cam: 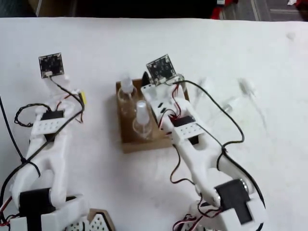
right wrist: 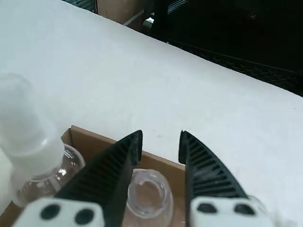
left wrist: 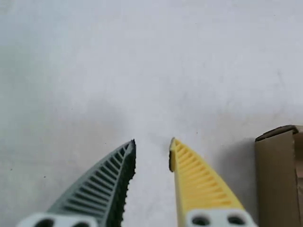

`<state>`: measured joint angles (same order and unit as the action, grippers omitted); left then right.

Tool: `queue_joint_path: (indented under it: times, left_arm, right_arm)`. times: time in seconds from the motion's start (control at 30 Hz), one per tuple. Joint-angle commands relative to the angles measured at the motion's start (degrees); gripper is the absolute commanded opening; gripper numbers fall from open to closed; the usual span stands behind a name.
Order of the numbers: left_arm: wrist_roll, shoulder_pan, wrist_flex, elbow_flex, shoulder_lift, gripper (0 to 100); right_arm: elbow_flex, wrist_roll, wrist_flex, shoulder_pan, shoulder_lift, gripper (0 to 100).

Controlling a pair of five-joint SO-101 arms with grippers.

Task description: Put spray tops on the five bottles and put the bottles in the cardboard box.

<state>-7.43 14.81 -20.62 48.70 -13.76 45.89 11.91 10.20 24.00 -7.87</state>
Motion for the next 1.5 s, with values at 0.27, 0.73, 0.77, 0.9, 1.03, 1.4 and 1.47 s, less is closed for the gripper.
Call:
queue_joint_path:
  times: [0.27, 0.73, 0.77, 0.9, 1.03, 1.4, 1.47]
  left_arm:
    - [0.7, -0.92, 1.23, -3.34, -0.13, 12]
    - [0.7, -0.92, 1.32, -3.34, -0.13, 12]
    - [0.7, -0.92, 1.32, -3.34, -0.13, 12]
    - [0.7, -0.92, 1.32, -3.43, -0.13, 12]
    - [0.7, -0.92, 1.32, -3.43, -0.13, 12]
    - [0.7, -0.92, 1.32, -3.25, -0.13, 12]
    - [0.7, -0.92, 1.32, -3.25, -0.13, 12]
  right_arm:
    - [-1.49, 0.26, -3.03, 0.48, -4.18, 10.6]
    - [-0.88, 0.44, -4.62, 1.1, -6.02, 10.6]
    - [-0.7, 0.44, -5.85, 1.1, -7.16, 10.6]
    - [-0.53, 0.53, -10.68, 1.27, -11.21, 10.6]
    - [-0.62, 0.26, -12.0, 1.45, -11.91, 16.3]
    - [-1.05, 0.09, -15.52, -1.89, -23.25, 21.5]
    - [-1.14, -0.7, -17.63, -4.35, -28.88, 21.4]
